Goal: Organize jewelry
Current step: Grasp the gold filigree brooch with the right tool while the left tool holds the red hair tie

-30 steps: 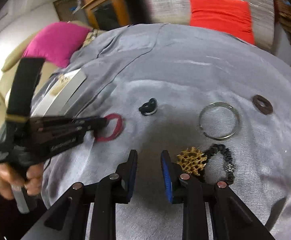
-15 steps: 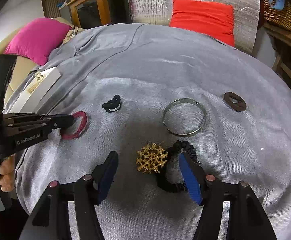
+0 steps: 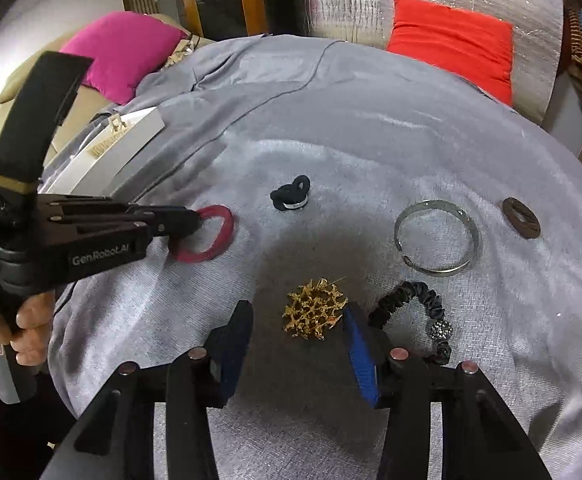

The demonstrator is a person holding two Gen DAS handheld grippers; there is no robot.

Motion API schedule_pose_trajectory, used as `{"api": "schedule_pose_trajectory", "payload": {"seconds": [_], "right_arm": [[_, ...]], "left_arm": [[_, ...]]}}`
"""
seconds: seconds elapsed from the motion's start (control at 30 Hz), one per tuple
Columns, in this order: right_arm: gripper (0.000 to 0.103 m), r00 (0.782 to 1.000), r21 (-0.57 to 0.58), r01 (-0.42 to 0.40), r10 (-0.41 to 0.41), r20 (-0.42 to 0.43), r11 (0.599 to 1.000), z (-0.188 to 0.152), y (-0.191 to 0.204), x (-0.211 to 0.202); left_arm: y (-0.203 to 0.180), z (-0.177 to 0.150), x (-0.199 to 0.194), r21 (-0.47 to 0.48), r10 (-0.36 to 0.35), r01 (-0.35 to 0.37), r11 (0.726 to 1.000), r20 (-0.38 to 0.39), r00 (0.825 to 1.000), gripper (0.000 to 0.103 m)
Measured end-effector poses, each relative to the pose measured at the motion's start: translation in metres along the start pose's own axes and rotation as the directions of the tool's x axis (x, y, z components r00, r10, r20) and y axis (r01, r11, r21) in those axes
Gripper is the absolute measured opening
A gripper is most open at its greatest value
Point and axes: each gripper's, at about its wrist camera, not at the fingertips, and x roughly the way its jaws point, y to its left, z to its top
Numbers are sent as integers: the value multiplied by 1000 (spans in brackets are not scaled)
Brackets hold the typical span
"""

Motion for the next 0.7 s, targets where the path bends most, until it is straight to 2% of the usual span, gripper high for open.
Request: {"api": "schedule_pose_trajectory", "payload": {"seconds": [0.33, 0.4, 0.43, 0.7], "right_arm": [[51, 998, -11, 56, -56, -32, 998, 2, 7, 19], [48, 997, -2, 66, -66, -27, 998, 3, 5, 20], [40, 996, -13, 85, -85, -25, 996, 2, 6, 20], [40, 996, -8, 88, -88, -3, 996, 4, 7, 13]], "left_arm": [[3, 1, 1, -1, -10, 10, 1000, -7, 1000, 6], [5, 0, 2, 0, -12, 12, 1000, -8, 1000, 6], [6, 0, 2, -1, -11, 11, 1000, -8, 1000, 6], [11, 2, -6, -17, 3, -3, 1000, 16, 1000, 6]]}}
